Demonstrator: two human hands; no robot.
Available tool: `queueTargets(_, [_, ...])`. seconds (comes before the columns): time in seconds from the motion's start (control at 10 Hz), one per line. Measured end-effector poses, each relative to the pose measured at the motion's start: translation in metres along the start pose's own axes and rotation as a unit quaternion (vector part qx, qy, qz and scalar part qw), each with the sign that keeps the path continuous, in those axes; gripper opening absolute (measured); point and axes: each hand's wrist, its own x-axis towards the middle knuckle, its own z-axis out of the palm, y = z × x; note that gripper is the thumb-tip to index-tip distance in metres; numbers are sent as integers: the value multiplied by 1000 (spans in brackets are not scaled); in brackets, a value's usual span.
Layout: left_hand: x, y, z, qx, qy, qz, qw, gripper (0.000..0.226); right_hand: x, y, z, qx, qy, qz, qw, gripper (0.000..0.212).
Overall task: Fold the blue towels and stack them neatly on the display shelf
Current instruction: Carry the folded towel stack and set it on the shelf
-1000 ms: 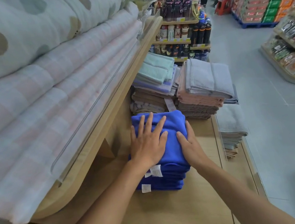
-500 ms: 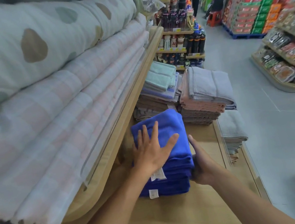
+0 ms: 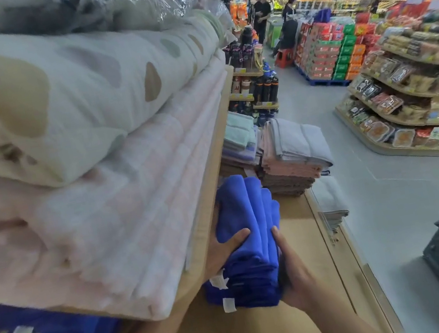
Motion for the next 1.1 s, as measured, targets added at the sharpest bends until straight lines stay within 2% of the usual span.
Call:
queueTargets(0.1, [-5, 6, 5, 7, -26, 41, 999, 100, -28, -10, 3, -49, 64, -57, 995, 64])
queueTargets(0.2, [-9, 15, 32, 22, -21, 49, 998, 118, -49, -21, -14, -45, 68, -73, 994, 63])
queueTargets(0.4, [-17, 73, 121, 15, -47, 137, 989, 115, -138, -66, -73, -64, 112, -148, 981, 58])
queueTargets(0.6, [-47, 145, 277, -10, -133, 209, 969, 104, -269, -103, -180, -39, 163, -219, 961, 57])
queueTargets(0.7, [-77, 178, 363, -43, -166, 224, 959, 107, -339, -113, -239, -33, 184, -229, 955, 57])
queueTargets(0.9, [-137, 186, 495, -94, -253, 189, 944, 101, -434, -88, -349, -39, 251, -230, 940, 82])
queueTargets(1.1, [-168, 140, 570, -98, -293, 131, 942, 106, -457, -48, -428, -64, 306, -182, 932, 82])
